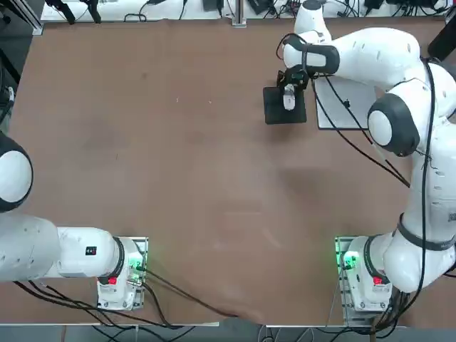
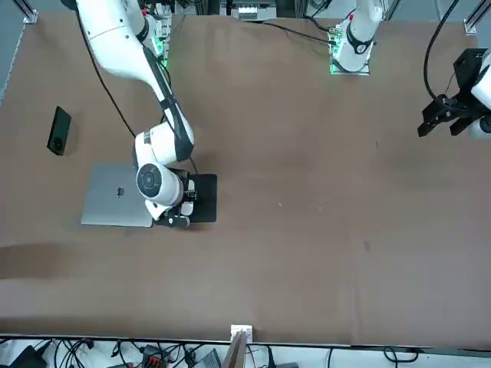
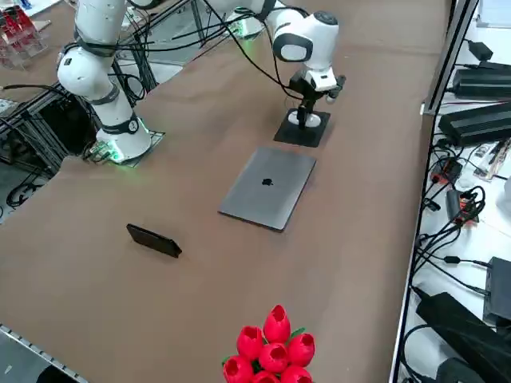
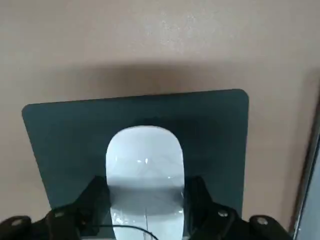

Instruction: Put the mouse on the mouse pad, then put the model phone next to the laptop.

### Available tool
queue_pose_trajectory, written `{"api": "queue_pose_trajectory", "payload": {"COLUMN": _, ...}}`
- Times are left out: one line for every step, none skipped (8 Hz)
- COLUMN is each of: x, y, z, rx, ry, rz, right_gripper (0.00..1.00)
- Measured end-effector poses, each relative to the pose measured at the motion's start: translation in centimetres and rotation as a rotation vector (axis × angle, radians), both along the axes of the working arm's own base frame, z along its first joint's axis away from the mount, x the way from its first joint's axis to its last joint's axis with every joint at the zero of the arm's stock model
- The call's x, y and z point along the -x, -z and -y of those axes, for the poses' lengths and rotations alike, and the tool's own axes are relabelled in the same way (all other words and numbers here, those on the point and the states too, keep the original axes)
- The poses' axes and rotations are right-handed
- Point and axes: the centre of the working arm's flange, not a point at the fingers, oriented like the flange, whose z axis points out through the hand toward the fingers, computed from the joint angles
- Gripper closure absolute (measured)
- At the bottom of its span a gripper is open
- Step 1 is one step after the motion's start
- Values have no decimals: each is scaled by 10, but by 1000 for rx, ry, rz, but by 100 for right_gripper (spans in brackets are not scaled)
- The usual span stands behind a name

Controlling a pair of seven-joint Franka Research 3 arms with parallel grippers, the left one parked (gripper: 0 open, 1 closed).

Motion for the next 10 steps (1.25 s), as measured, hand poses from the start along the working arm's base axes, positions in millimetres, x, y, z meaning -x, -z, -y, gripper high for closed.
{"api": "queue_pose_trajectory", "payload": {"x": 0, "y": 0, "z": 0, "rx": 0, "ry": 0, "rz": 0, "right_gripper": 22}}
{"api": "queue_pose_trajectory", "payload": {"x": 0, "y": 1, "z": 0, "rx": 1, "ry": 0, "rz": -2, "right_gripper": 22}}
{"api": "queue_pose_trajectory", "payload": {"x": 1, "y": 3, "z": 0, "rx": 2, "ry": 0, "rz": -4, "right_gripper": 22}}
{"api": "queue_pose_trajectory", "payload": {"x": 1, "y": 7, "z": 0, "rx": 3, "ry": 0, "rz": -5, "right_gripper": 22}}
{"api": "queue_pose_trajectory", "payload": {"x": 0, "y": 11, "z": 0, "rx": 2, "ry": 0, "rz": -1, "right_gripper": 22}}
{"api": "queue_pose_trajectory", "payload": {"x": 1, "y": 16, "z": -1, "rx": 1, "ry": -1, "rz": 1, "right_gripper": 22}}
{"api": "queue_pose_trajectory", "payload": {"x": 1, "y": 18, "z": -2, "rx": 0, "ry": -2, "rz": 0, "right_gripper": 19}}
{"api": "queue_pose_trajectory", "payload": {"x": 2, "y": 18, "z": -3, "rx": -1, "ry": -3, "rz": 0, "right_gripper": 7}}
{"api": "queue_pose_trajectory", "payload": {"x": 0, "y": 15, "z": -4, "rx": -3, "ry": -4, "rz": 6, "right_gripper": 0}}
{"api": "queue_pose_trajectory", "payload": {"x": -4, "y": 5, "z": -3, "rx": -8, "ry": 0, "rz": 15, "right_gripper": 0}}
